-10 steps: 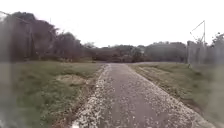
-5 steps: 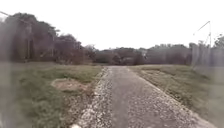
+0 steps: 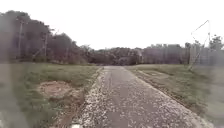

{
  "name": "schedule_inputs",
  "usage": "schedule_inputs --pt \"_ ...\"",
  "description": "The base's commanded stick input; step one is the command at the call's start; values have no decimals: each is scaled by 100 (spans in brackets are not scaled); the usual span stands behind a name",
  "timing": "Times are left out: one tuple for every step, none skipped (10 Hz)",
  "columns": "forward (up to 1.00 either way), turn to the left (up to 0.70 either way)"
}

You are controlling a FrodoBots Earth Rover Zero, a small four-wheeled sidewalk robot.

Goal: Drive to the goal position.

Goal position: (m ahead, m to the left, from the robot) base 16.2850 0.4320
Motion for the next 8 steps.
schedule_inputs --pt "70 0" --pt "70 0" --pt "70 0" --pt "70 0" --pt "70 0" --pt "70 0" --pt "70 0" --pt "70 0"
